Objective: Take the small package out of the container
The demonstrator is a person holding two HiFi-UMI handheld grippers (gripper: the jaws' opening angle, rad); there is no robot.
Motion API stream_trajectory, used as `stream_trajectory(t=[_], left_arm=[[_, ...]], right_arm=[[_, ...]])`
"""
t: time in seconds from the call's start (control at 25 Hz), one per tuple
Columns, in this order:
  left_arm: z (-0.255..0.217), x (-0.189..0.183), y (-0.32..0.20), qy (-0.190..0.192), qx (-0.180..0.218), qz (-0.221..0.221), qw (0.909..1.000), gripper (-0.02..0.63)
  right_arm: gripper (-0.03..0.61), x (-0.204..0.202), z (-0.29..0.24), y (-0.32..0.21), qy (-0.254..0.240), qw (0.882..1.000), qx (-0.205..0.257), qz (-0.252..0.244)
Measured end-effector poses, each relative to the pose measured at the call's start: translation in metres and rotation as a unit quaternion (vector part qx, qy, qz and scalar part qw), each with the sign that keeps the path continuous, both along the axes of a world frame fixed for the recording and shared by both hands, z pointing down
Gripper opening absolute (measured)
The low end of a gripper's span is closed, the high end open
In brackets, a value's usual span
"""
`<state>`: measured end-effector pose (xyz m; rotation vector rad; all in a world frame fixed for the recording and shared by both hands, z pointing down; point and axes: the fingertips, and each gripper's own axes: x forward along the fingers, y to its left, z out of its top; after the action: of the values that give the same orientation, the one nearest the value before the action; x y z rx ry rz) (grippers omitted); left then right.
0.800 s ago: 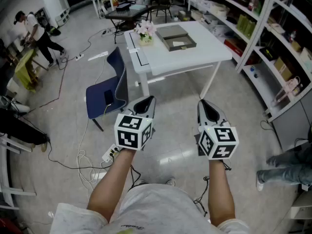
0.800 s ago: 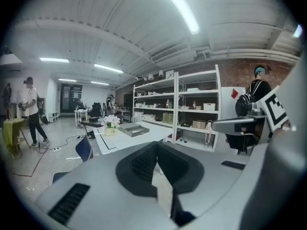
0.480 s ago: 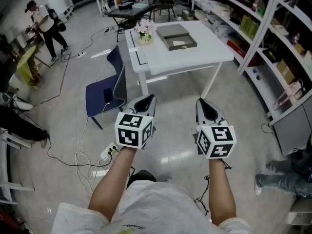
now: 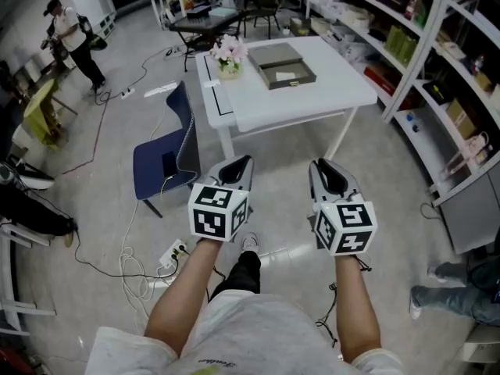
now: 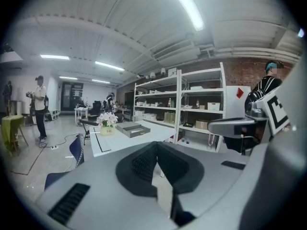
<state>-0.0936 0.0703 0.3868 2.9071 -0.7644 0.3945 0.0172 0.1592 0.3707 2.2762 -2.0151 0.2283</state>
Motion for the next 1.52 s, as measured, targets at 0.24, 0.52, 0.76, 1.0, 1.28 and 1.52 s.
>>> stream_trajectory(t=[0.24, 0.52, 0.76, 1.0, 1.28, 1.52], left_arm=[[0.016, 0.036, -0.057, 0.001, -0.01, 0.015, 0.9998, 0.005], [0.021, 0.075, -0.134, -0.002, -0.028, 0.032, 0.9991, 0.005], [0.017, 0.105, -0.188, -0.005, -0.035, 0.053, 0.9979, 0.005], [0.014, 0.129, -0.236, -0.008, -0.037, 0.066, 0.9971, 0.005], [0.027, 0.146, -0.279, -0.014, -0.047, 0.075, 0.996, 0.005], [0.036, 0.169, -0.303, -0.018, -0.053, 0.085, 0.9948, 0.005]], right_arm=[[0.067, 0.029, 0.014, -0.059, 0.001, 1.0, -0.012, 0.005], [0.091, 0.062, 0.017, -0.135, -0.004, 0.999, -0.03, 0.017], [0.109, 0.086, 0.012, -0.19, -0.017, 0.998, -0.044, 0.029], [0.127, 0.106, 0.008, -0.239, -0.023, 0.998, -0.048, 0.033], [0.149, 0.124, 0.014, -0.288, -0.022, 0.998, -0.058, 0.026], [0.149, 0.146, 0.019, -0.318, 0.013, 0.995, -0.095, -0.003]])
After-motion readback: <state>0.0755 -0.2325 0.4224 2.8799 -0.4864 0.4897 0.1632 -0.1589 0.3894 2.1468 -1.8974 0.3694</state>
